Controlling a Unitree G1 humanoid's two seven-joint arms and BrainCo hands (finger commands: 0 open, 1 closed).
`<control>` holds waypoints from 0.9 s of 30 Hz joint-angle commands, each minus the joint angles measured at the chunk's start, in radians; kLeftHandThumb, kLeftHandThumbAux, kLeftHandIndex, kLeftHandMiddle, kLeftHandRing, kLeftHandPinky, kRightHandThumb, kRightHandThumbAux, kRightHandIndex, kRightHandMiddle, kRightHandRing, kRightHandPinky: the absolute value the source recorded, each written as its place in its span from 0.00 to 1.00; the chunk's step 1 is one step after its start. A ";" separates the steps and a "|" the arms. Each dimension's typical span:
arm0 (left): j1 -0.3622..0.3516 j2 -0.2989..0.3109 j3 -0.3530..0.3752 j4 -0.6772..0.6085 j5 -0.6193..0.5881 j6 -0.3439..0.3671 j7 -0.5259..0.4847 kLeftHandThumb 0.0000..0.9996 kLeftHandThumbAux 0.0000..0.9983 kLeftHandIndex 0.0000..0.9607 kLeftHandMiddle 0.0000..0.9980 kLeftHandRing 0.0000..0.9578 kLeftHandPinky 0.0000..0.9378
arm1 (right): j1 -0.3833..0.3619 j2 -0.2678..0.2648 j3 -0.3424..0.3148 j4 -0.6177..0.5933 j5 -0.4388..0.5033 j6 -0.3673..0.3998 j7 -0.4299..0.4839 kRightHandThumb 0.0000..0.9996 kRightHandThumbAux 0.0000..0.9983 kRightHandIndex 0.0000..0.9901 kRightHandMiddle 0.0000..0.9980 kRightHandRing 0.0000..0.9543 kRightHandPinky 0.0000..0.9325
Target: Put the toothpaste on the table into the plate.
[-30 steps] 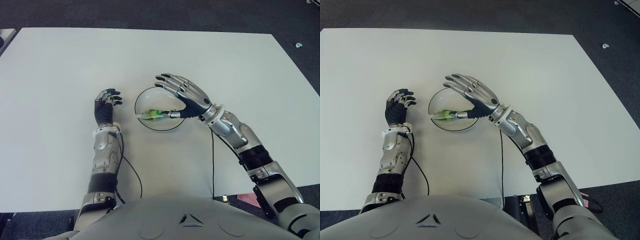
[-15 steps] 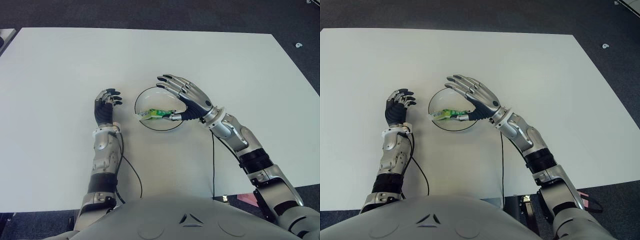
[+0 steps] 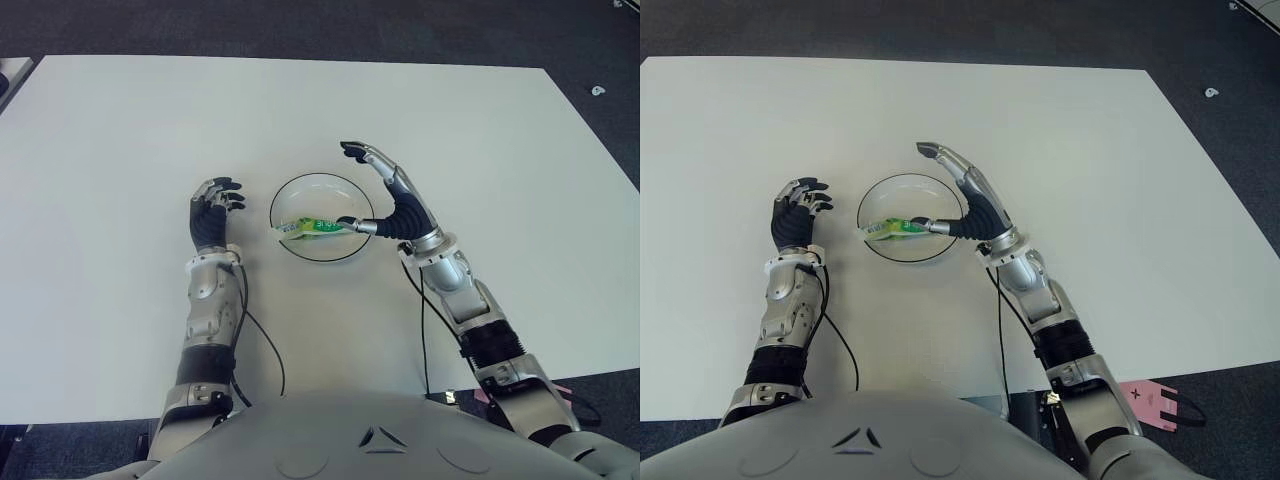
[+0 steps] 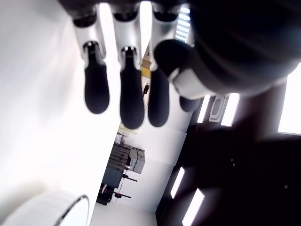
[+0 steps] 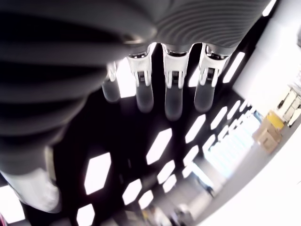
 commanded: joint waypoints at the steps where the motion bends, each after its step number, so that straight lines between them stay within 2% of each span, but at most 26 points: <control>1: 0.083 -0.053 0.015 0.097 -0.016 0.107 0.025 0.84 0.68 0.44 0.48 0.57 0.57 | 0.064 0.063 -0.035 0.028 0.145 0.015 0.037 0.25 0.81 0.35 0.35 0.37 0.43; 5: 0.085 -0.052 0.015 0.094 -0.023 0.107 0.018 0.84 0.68 0.44 0.48 0.56 0.56 | 0.087 0.110 -0.072 0.181 0.272 -0.070 0.103 0.27 0.87 0.40 0.41 0.44 0.49; 8: 0.087 -0.051 0.014 0.097 -0.024 0.098 0.012 0.84 0.68 0.44 0.48 0.56 0.56 | 0.104 0.149 -0.098 0.249 0.360 -0.112 0.162 0.56 0.78 0.42 0.45 0.48 0.53; 11: 0.087 -0.048 0.013 0.105 -0.019 0.086 0.006 0.84 0.68 0.44 0.48 0.56 0.56 | 0.109 0.186 -0.116 0.205 0.414 -0.091 0.185 0.65 0.75 0.43 0.50 0.54 0.58; 15: 0.088 -0.049 0.013 0.105 -0.016 0.086 0.005 0.84 0.68 0.44 0.48 0.56 0.57 | 0.124 0.221 -0.147 0.192 0.431 -0.107 0.199 0.69 0.73 0.43 0.55 0.58 0.60; 17: 0.088 -0.050 0.013 0.103 -0.017 0.090 0.005 0.84 0.68 0.44 0.48 0.56 0.57 | 0.143 0.255 -0.172 0.186 0.419 -0.123 0.168 0.69 0.73 0.44 0.57 0.60 0.59; 21: 0.084 -0.050 0.014 0.103 -0.018 0.098 0.008 0.84 0.68 0.44 0.48 0.56 0.56 | 0.184 0.300 -0.202 0.156 0.399 -0.086 0.125 0.70 0.73 0.44 0.60 0.61 0.56; 27: 0.074 -0.049 0.010 0.111 -0.008 0.107 0.018 0.84 0.68 0.45 0.48 0.56 0.57 | 0.209 0.341 -0.245 0.122 0.337 -0.016 0.046 0.70 0.73 0.44 0.61 0.61 0.59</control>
